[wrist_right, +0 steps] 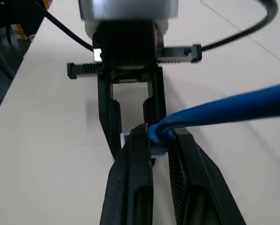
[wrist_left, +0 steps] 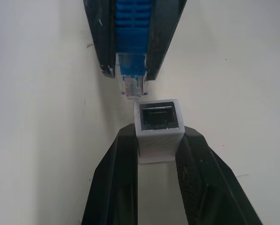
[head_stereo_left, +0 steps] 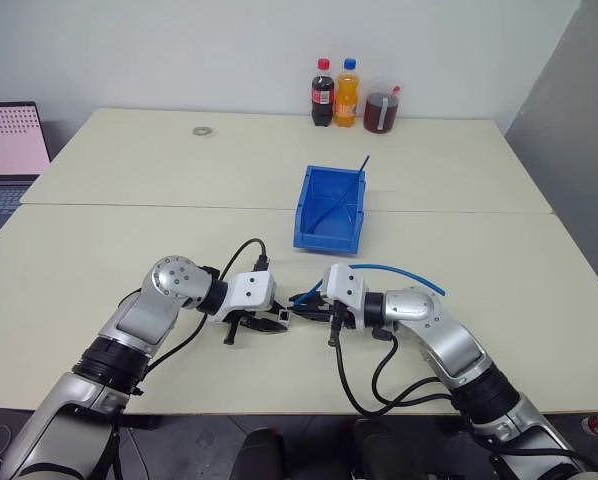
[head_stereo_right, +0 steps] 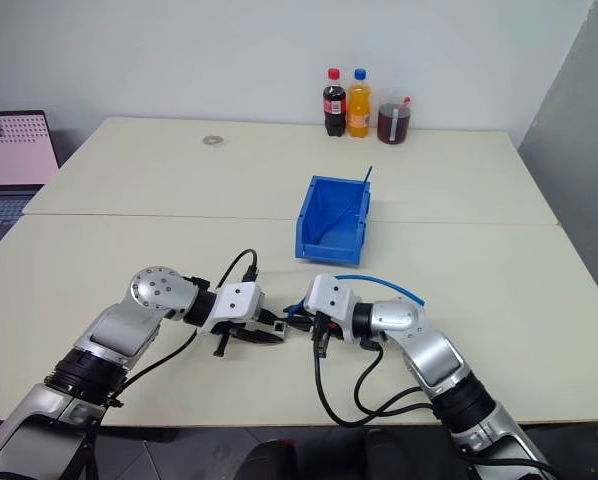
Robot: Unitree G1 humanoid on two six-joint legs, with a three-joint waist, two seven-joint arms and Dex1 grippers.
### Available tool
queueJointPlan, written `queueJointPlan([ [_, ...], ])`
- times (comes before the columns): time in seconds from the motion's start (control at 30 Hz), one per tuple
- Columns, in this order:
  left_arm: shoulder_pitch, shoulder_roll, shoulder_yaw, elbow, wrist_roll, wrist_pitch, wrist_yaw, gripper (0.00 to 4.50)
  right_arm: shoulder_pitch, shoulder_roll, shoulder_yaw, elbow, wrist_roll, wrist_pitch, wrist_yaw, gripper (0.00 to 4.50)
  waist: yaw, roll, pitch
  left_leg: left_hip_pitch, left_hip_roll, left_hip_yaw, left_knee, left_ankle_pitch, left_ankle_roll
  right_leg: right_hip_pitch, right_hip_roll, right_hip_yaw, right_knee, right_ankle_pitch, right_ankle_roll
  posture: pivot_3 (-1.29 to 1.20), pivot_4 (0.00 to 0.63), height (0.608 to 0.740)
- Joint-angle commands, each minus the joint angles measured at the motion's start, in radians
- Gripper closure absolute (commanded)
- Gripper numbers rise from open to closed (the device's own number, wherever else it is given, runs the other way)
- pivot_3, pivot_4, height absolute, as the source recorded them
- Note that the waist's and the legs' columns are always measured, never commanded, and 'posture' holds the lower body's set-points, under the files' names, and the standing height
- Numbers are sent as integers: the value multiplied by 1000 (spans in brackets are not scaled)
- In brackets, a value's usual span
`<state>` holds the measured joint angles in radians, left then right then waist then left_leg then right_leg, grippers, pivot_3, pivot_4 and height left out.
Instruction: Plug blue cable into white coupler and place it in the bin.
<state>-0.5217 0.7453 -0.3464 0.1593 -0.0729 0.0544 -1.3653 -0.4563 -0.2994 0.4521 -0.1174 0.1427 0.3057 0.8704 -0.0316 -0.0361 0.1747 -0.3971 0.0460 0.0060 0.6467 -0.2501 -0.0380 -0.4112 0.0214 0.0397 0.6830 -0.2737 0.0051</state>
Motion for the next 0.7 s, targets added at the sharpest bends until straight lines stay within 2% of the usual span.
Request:
queueJointPlan([
  [0.03, 18, 3, -14, 32, 33, 3, -2, 3715, -29, 10, -11, -61, 26, 26, 16, 4321, 0, 0, 0, 0, 0, 0, 0, 0, 0, 0, 0, 0, 0, 0, 0, 0, 150, 740],
  [0.7, 17, -9, -9, 38, 31, 14, 8, 3715, -41, 19, 41, 29, -63, -4, 26, 4321, 0, 0, -1, 1, 0, 0, 0, 0, 0, 1, 0, 0, 0, 0, 0, 0, 150, 740],
])
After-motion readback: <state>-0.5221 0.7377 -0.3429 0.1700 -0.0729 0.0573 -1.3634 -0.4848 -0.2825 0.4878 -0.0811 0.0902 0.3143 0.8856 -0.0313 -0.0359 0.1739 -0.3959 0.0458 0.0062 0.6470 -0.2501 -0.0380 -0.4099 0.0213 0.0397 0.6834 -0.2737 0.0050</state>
